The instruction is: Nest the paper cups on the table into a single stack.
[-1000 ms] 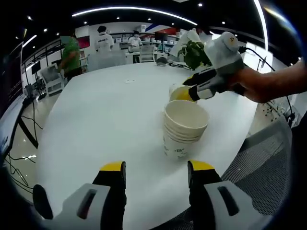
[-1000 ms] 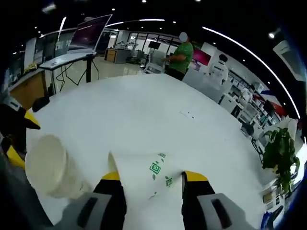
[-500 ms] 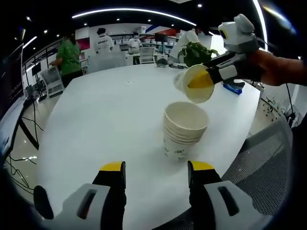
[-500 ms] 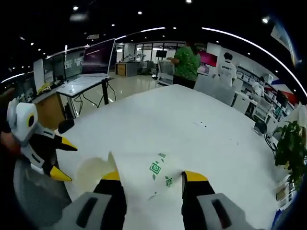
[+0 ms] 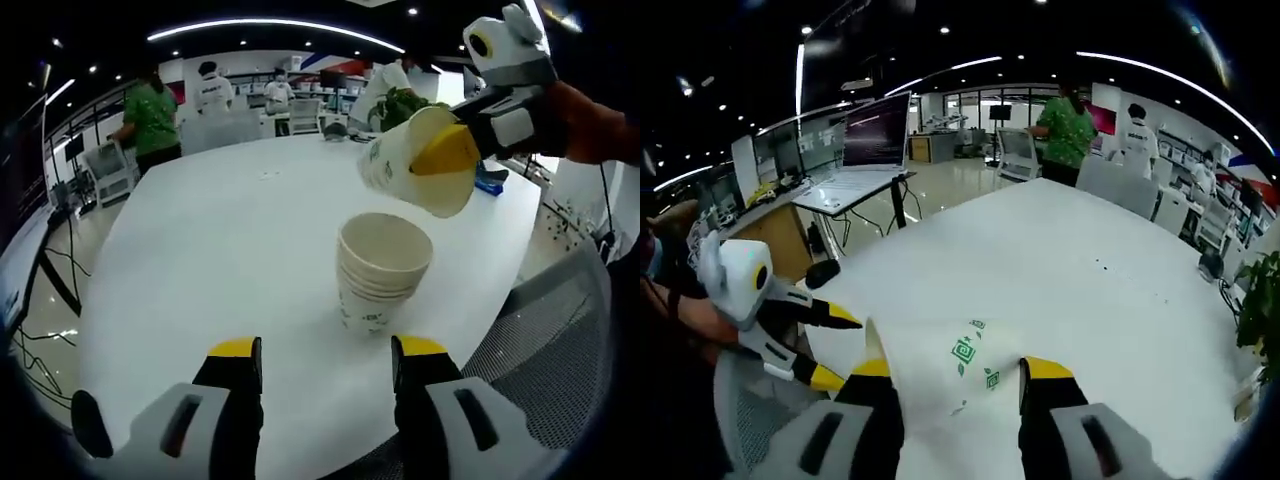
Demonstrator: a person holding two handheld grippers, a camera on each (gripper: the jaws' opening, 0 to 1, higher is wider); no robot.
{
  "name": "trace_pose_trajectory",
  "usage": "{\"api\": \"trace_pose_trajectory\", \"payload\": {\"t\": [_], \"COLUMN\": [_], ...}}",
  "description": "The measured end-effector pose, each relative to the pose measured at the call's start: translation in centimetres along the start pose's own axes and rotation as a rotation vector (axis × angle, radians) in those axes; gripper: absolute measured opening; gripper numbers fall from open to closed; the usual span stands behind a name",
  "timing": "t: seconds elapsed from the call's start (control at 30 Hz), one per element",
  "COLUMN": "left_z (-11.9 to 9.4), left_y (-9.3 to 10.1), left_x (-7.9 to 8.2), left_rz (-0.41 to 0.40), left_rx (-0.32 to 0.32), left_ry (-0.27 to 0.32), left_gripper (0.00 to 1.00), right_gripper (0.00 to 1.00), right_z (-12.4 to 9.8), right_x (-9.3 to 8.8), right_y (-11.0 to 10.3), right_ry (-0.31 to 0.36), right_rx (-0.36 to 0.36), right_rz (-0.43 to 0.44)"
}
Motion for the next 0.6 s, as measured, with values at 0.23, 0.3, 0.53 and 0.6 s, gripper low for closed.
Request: {"api": "trace_pose_trajectory", "payload": {"t": [0.23, 0.3, 0.53, 0.6], "left_z": [-0.1, -0.1, -0.2, -0.2], "left_y": [0.2, 0.2, 0.3, 0.4], "left_x": [0.2, 0.3, 0.3, 0.3], "left_rz": [0.013, 0.015, 0.013, 0.013], "left_rx": [0.003, 0.004, 0.002, 0.001], "left_ry": [0.005, 0.005, 0.003, 0.002], "left_gripper": [0.51, 0.51, 0.51, 0.51], "right_gripper": [0.44, 0.44, 0.44, 0.44], "right_z": [0.8, 1.0, 1.2, 1.3], "right_x": [-0.9, -1.1, -1.5, -1.6], "right_y": [-2.4, -2.5, -3.2, -3.5], "right_ry": [-0.037, -0.051, -0.083, -0.091], "right_rx": [0.076, 0.086, 0.12, 0.13], "right_rz": [0.025, 0.031, 0.044, 0.042]}}
Point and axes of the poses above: the point that each gripper's makers call its tool centre point, and the gripper's own axes: z roughly forward along the fingers, y roughly to its right, x roughly out of its top, the point moved 1 cm from there along -z, roughly backward along the fingers, and after that the axes turned 4 degrees about -x, right-handed, at the moved point
